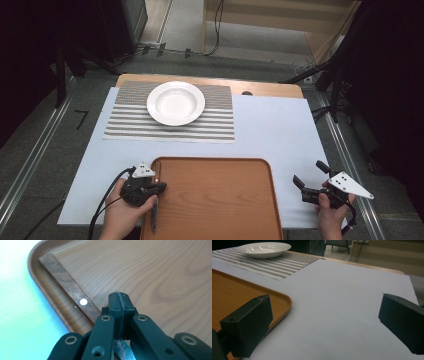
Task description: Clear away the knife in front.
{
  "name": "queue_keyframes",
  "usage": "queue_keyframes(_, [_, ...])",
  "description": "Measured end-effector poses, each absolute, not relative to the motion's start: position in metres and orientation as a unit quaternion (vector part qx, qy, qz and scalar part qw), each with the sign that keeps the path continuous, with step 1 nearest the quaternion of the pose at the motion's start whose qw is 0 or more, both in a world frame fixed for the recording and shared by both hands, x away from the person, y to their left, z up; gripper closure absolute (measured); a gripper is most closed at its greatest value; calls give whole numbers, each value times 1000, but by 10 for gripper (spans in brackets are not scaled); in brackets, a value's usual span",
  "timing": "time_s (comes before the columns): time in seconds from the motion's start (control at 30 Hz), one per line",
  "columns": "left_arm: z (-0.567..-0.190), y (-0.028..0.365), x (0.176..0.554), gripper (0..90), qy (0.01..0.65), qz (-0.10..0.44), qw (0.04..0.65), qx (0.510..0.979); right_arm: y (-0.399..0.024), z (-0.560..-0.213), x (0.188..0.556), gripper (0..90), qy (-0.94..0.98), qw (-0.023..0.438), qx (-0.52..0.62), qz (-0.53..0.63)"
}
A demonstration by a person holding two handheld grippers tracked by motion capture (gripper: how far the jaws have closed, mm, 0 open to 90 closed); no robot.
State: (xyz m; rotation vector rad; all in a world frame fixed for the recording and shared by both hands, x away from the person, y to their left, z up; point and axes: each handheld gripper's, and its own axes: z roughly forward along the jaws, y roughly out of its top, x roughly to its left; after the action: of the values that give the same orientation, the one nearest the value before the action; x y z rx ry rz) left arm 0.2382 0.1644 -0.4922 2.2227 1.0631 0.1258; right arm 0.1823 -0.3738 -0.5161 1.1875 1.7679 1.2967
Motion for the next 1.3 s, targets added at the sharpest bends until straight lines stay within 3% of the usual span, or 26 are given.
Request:
queue_keyframes(0.73, [-490,176,241,890,396,38,366,841,-374,-516,183,0,672,319,453,492])
queue_keyframes(0.83, [-486,179,241,830,393,40,383,835,-374,-516,182,0,672,318,452,492])
queue_keyframes(1.0, [-479,185,239,625,380,54,423,821,-374,-516,182,0,672,318,453,492])
queue_keyframes(1.03, [-478,187,239,625,377,60,431,817,-374,-516,182,0,672,318,452,492])
queue_keyframes(1.17, [-475,191,238,373,373,79,452,806,-374,-516,182,0,672,319,452,492])
queue_keyframes(1.3, [-474,198,239,297,369,79,477,794,-373,-516,182,0,673,318,453,491])
